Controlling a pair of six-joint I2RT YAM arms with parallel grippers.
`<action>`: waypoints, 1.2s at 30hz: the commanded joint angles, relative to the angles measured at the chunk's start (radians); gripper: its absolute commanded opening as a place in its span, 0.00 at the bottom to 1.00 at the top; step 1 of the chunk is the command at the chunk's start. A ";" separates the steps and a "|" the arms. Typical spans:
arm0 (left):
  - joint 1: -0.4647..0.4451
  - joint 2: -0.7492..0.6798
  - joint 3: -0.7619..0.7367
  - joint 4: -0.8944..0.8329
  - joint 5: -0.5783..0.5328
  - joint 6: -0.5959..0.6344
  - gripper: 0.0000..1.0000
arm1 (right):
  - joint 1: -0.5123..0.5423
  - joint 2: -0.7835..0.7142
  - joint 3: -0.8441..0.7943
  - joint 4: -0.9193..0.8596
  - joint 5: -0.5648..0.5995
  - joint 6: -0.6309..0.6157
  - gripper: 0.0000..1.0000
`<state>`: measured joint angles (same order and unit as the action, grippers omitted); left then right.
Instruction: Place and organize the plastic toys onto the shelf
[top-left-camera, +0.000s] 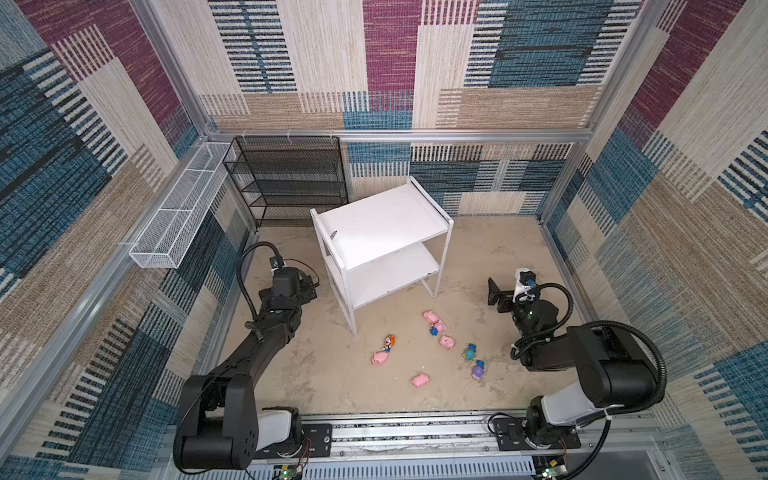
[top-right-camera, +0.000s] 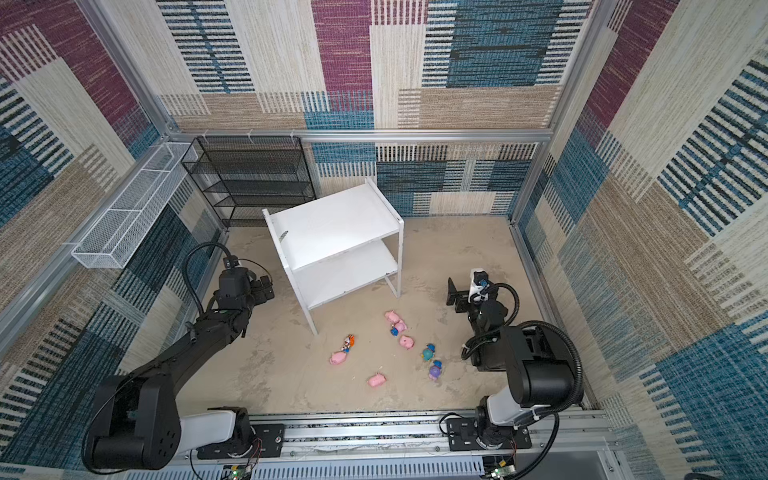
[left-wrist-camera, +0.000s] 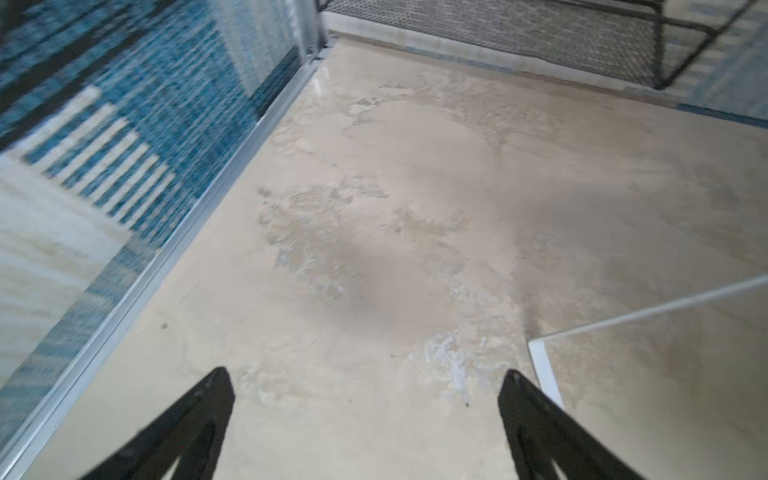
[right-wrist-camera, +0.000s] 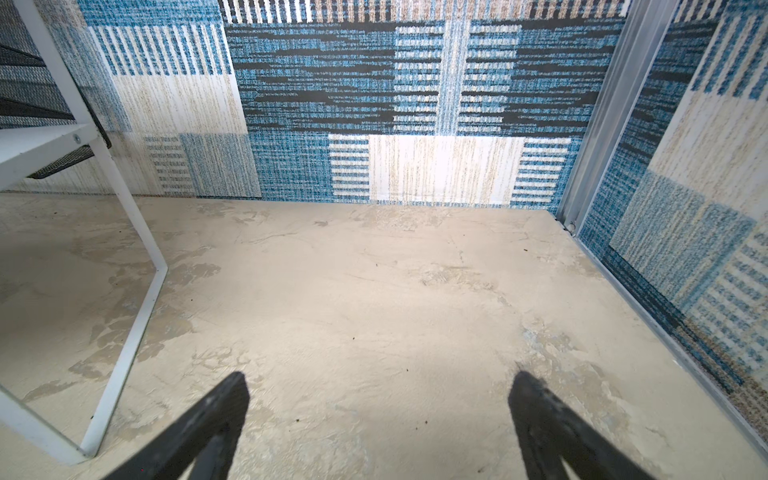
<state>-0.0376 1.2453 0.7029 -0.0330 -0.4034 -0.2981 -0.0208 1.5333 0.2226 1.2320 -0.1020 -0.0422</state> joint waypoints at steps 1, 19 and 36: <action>-0.005 -0.069 0.046 -0.356 -0.152 -0.223 0.99 | 0.001 -0.001 0.002 0.023 0.001 0.004 1.00; -0.160 -0.360 0.132 -0.843 0.244 -0.251 0.99 | 0.003 -0.058 0.109 -0.219 -0.017 -0.010 1.00; -0.457 -0.397 0.201 -0.952 0.335 -0.333 0.99 | 0.117 -0.149 0.491 -1.172 0.017 0.214 1.00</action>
<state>-0.4660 0.8509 0.8925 -0.9577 -0.1043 -0.6064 0.0795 1.3987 0.6872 0.2588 -0.0452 0.1120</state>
